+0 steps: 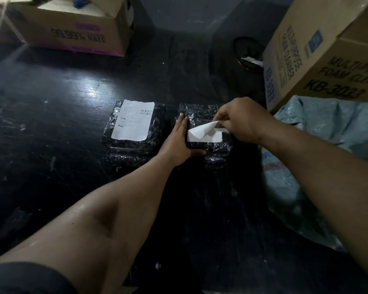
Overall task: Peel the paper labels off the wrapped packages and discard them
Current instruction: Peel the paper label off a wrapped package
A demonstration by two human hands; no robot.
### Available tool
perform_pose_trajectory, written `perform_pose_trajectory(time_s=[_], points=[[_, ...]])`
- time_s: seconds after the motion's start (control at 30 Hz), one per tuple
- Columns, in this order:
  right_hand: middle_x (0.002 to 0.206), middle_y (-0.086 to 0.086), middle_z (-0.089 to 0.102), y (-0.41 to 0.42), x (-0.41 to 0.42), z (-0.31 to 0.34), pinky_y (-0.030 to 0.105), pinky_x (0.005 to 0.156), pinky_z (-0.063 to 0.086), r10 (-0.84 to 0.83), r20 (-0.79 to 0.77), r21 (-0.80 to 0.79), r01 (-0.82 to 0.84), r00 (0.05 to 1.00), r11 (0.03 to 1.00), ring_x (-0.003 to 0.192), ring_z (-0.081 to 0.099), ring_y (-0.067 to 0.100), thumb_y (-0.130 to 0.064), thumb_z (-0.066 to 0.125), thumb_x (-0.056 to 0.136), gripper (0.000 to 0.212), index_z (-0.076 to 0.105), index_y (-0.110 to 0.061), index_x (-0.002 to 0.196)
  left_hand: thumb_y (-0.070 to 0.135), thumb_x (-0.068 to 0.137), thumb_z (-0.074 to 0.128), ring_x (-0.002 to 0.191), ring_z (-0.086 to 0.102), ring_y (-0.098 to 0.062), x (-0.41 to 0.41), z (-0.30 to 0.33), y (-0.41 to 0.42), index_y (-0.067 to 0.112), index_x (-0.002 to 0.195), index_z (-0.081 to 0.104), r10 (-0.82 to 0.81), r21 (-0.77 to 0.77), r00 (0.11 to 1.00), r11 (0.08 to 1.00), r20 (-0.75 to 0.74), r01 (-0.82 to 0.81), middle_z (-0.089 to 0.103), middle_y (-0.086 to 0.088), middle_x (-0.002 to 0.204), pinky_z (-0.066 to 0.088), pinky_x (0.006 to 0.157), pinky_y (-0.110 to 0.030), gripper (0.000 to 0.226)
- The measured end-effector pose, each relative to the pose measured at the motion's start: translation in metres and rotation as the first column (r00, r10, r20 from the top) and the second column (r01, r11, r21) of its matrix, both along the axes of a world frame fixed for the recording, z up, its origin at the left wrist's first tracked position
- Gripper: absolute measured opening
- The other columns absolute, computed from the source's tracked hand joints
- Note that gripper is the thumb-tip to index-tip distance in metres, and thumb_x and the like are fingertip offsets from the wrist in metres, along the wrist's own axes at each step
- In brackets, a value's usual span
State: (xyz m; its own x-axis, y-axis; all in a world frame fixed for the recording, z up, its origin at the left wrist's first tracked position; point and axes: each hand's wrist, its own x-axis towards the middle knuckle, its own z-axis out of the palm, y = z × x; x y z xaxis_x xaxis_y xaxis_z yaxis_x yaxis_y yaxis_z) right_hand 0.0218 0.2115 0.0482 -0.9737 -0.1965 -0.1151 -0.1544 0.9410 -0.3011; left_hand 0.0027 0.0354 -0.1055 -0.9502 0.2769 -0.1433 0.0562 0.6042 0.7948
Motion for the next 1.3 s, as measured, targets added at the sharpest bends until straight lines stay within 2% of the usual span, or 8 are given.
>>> perform_pose_trajectory(time_s=[0.23,0.4,0.53,0.63,0.83,0.97,1.13,1.3], points=[[0.122,0.000,0.068,-0.010,-0.006,0.015,0.030,0.097,0.048,-0.064,0.013,-0.001,0.064,0.998,0.998,0.111,0.063,0.016,-0.013,0.069,0.087,0.039,0.067,-0.024,0.124,0.056,0.065,0.088,0.153,0.003,-0.008,-0.006,0.005,-0.005,0.018,0.162,0.002,-0.073,-0.028,0.997,0.997,0.029,0.074,-0.012,0.012,0.167,0.011,0.115,-0.021,0.135],[0.099,0.001,0.074,-0.020,-0.007,0.013,0.037,0.082,0.055,-0.068,-0.009,0.090,0.069,0.998,0.994,0.090,0.066,0.020,-0.021,0.065,0.089,0.014,0.077,-0.026,0.095,0.053,0.066,0.089,0.154,0.000,-0.014,-0.008,0.006,-0.005,0.011,0.161,0.007,-0.083,-0.044,0.996,0.996,-0.027,0.082,-0.007,0.003,0.169,0.007,0.118,-0.024,0.133],[0.100,0.001,0.074,-0.023,-0.007,0.016,0.038,0.083,0.055,-0.100,-0.030,0.093,0.102,0.995,0.990,0.091,0.066,0.021,-0.026,0.066,0.089,0.016,0.076,-0.027,0.102,0.053,0.067,0.088,0.154,-0.009,-0.018,-0.009,0.002,-0.004,0.007,0.160,0.008,-0.091,-0.062,0.994,0.994,-0.063,0.087,-0.006,-0.003,0.169,0.004,0.125,-0.035,0.132],[0.107,-0.001,0.074,-0.023,-0.004,0.016,0.033,0.088,0.053,-0.091,-0.020,0.064,0.092,0.996,0.994,0.097,0.067,0.018,-0.026,0.070,0.087,0.020,0.075,-0.026,0.107,0.050,0.066,0.089,0.154,-0.006,-0.015,-0.011,-0.001,-0.006,0.010,0.161,0.008,-0.088,-0.040,0.995,0.995,-0.048,0.086,-0.006,0.000,0.169,0.006,0.122,-0.029,0.131],[0.098,-0.003,0.073,-0.022,0.005,0.014,0.031,0.074,0.051,-0.048,0.075,0.169,0.035,0.996,0.985,0.089,0.064,0.016,-0.025,0.065,0.090,0.015,0.077,-0.030,0.097,0.046,0.064,0.092,0.154,-0.004,-0.011,-0.012,-0.007,-0.007,0.012,0.161,0.010,-0.059,0.025,0.998,0.998,-0.027,0.059,-0.005,0.004,0.169,0.006,0.121,-0.025,0.131],[0.099,-0.002,0.074,-0.023,0.004,0.018,0.026,0.075,0.046,-0.054,0.068,0.100,0.047,0.996,0.994,0.086,0.060,0.011,-0.022,0.067,0.089,0.014,0.078,-0.025,0.097,0.044,0.063,0.093,0.154,-0.004,-0.012,-0.010,-0.008,-0.006,0.011,0.161,0.011,-0.052,0.043,0.998,0.998,-0.025,0.053,-0.005,0.003,0.169,0.009,0.124,-0.031,0.132],[0.128,0.001,0.065,-0.028,-0.003,0.023,0.019,0.091,0.038,-0.068,0.046,0.091,0.063,0.997,0.994,0.117,0.058,0.016,-0.016,0.070,0.087,0.036,0.067,-0.020,0.123,0.047,0.064,0.092,0.155,-0.006,-0.022,-0.013,0.002,-0.005,0.005,0.160,0.006,-0.102,-0.045,0.993,0.994,-0.058,0.100,-0.007,-0.005,0.169,0.009,0.124,-0.035,0.135],[0.108,0.003,0.071,-0.031,-0.008,0.023,0.025,0.082,0.047,-0.091,0.059,0.149,0.081,0.994,0.985,0.090,0.060,0.013,-0.011,0.067,0.088,0.021,0.075,-0.018,0.106,0.050,0.064,0.091,0.153,-0.017,-0.024,-0.020,0.001,-0.006,0.012,0.161,-0.004,-0.164,-0.063,0.986,0.985,-0.029,0.162,-0.019,0.000,0.167,0.008,0.124,-0.044,0.141]])
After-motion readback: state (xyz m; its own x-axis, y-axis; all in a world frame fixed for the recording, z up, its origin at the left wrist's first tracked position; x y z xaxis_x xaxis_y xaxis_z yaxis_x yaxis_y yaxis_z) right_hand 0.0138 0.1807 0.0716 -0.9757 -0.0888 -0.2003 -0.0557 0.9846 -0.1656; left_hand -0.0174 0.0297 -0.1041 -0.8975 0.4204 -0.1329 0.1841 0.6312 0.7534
